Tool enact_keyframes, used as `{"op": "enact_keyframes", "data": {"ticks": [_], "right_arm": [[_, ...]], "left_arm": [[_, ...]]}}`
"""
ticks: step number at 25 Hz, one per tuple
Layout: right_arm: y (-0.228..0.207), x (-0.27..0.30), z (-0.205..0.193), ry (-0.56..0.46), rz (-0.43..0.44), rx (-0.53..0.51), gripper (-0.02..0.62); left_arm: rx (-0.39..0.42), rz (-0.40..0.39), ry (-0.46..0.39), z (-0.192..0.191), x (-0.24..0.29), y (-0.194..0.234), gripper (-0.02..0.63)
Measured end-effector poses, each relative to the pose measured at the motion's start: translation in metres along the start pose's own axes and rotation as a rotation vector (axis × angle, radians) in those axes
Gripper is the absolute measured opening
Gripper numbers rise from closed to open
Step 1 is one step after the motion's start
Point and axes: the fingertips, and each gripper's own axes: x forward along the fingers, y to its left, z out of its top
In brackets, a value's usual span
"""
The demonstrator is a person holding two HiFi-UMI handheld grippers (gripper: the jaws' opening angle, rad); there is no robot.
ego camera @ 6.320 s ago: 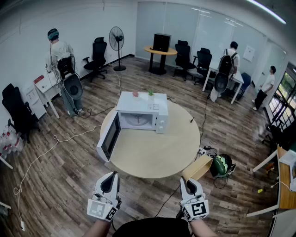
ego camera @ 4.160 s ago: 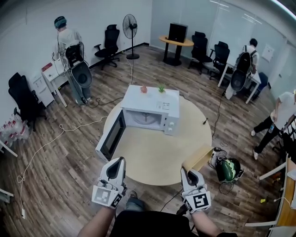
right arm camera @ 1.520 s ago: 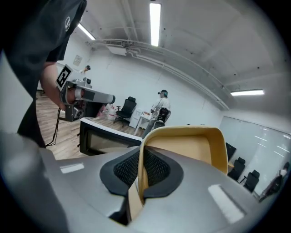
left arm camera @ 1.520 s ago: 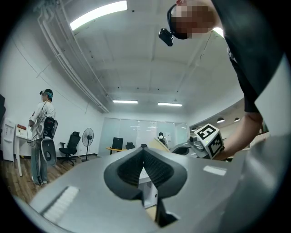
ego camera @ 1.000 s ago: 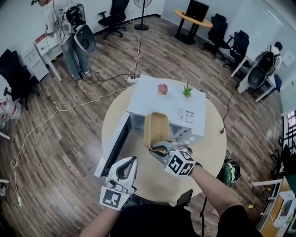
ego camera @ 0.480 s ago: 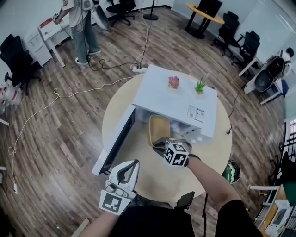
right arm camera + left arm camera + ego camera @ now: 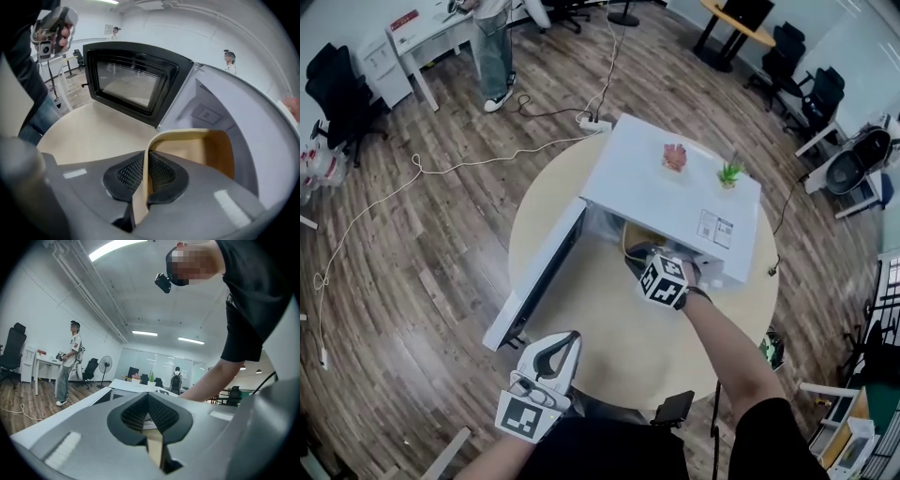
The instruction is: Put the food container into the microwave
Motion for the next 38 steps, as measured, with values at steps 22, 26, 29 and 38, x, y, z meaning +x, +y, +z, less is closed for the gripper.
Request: {"op": "enact_keyframes", "data": {"ticks": [22,26,29,38], "right_arm": [[-0.072,0.053,-0.03,0.126,-0.292,0.108,0.014],[-0.076,0.054,-0.035,0.136,-0.334,0.119,0.014],[-0.078,0.055,-0.037,0.134,-0.361,0.125,0.023],[-0.081,0.048,-0.037,0.099,-0.467,0.197,0.163]], "left_arm": [[-0.064,0.034,0.085,-0.039,-0.039,0.004,-0.002],[-0.071,0.037,0.09,-0.043,-0.04,0.003,-0.002],[-0.078,0.037,0.098,-0.046,-0.041,0.002,-0.002],[-0.085,0.018,0.107,-0.05,-0.044,-0.005,-0.002]]}}
